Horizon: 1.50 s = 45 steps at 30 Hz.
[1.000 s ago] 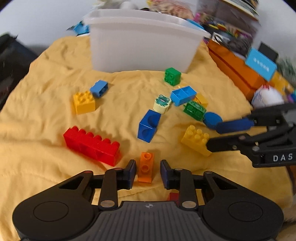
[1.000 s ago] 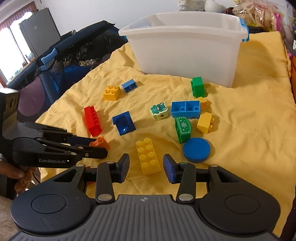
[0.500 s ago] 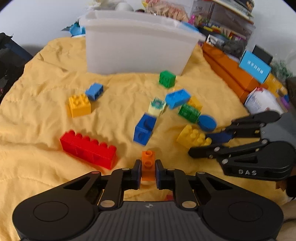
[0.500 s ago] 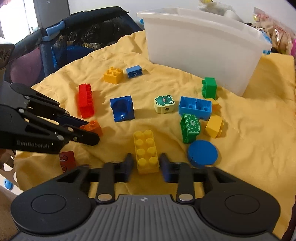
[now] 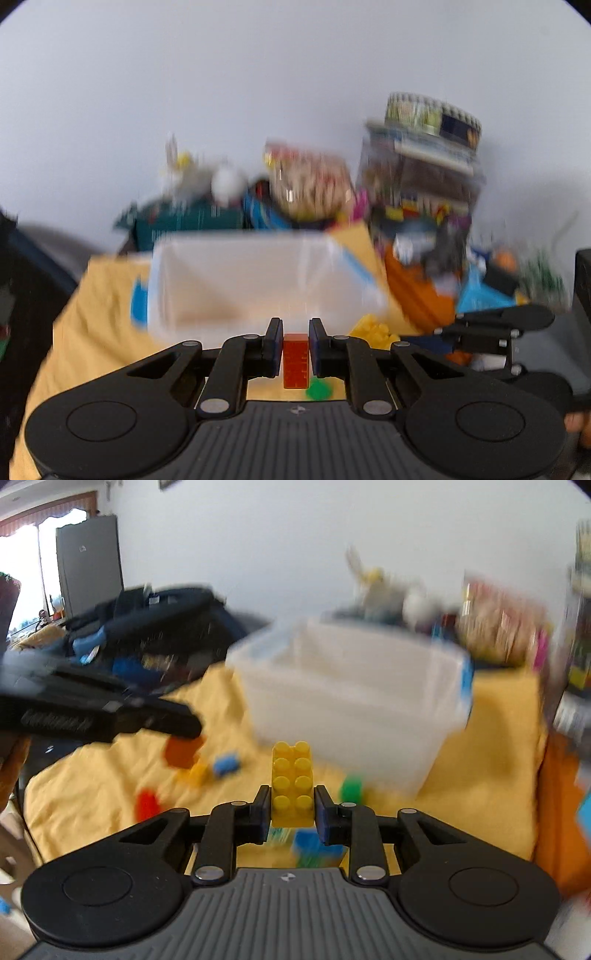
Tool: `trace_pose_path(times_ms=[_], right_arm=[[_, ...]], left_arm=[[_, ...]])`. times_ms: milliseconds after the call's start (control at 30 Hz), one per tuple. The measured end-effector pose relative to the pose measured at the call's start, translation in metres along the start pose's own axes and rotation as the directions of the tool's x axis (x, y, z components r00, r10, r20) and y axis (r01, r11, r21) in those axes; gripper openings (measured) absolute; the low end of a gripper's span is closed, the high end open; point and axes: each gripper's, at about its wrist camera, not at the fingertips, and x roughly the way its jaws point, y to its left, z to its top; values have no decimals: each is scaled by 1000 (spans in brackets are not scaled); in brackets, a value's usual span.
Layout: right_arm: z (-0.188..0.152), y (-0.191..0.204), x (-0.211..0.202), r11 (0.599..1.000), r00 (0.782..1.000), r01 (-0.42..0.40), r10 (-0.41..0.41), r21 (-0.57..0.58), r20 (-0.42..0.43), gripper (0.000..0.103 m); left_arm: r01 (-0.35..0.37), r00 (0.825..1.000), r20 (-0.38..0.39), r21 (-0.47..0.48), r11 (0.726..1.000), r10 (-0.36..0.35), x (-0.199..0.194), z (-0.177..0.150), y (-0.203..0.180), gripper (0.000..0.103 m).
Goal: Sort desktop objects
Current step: 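Carry both bricks over the clear bin and open both grippers to release them, then grasp the long red brick with the left gripper while the right gripper grasps the small red face block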
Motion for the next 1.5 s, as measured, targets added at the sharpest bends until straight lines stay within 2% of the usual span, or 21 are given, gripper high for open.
trace_pose_path(times_ms=[133,267,367,467,567,600,633,667,733,800,833,967,1100,1167,1200,1267,1367,1400,1467,1500], right_arm=[[40,-13,5,999,994,41,-39,-19,99,27],[77,-37,18,997,980,78,-78,8,183,27],[105,-56,28,994,970,96,-106,57,220,27],[123,-70,39,988,963,129,-145,85,226,27],[129,-81,64,981,972,149,-169,127,166,27],[126,-82,73,981,977,147,-164,129,136,27],[122,-83,82,981,983,140,-154,137,100,27],[118,-84,87,981,987,129,-142,147,80,27],[107,-82,91,982,989,122,-132,141,60,27],[100,-82,100,984,992,125,-127,128,6,30],[97,-82,105,984,994,113,-110,136,-26,30],[86,-74,94,987,995,104,-103,124,-11,33],[73,-64,62,988,994,88,-96,125,60,51],[64,-57,45,989,991,87,-97,116,91,56],[57,-54,35,989,990,87,-100,121,102,59],[43,-50,20,985,989,87,-103,150,108,60],[13,-40,7,981,993,77,-91,179,73,65],[2,-36,6,980,996,66,-77,187,49,65],[-17,-30,9,976,999,36,-34,215,-11,66],[-27,-25,11,975,999,19,-8,222,-50,65]], left_arm=[[-19,995,95,42,999,15,12,40,0,18],[-40,989,142,68,997,30,34,73,0,18],[-36,989,143,55,998,28,51,88,5,18],[-54,994,92,12,998,53,82,91,18,18],[-57,998,-15,-41,997,57,108,78,33,18],[-55,998,-29,-54,997,53,111,73,36,19],[-52,998,-41,-57,997,49,112,69,38,23],[-46,997,-70,-54,997,42,115,65,40,34],[-57,992,-120,-56,997,50,118,55,43,44],[-62,988,-144,-53,997,54,115,46,45,46],[-66,987,-152,-46,997,59,111,42,45,51],[-104,988,-114,-22,994,101,74,24,45,69],[-146,985,-96,-1,989,145,36,-3,46,70],[-161,982,-95,9,987,161,16,-25,48,73],[-165,980,-110,-7,986,163,10,-35,49,74],[-135,978,-168,-61,989,123,-1,-59,55,74],[-122,958,-278,-190,974,66,-10,-100,63,74],[-128,947,-317,-234,964,49,-12,-114,64,74],[-93,919,-393,-294,951,-32,-14,-137,65,74],[-93,916,-400,-301,949,-37,-17,-146,63,74]])
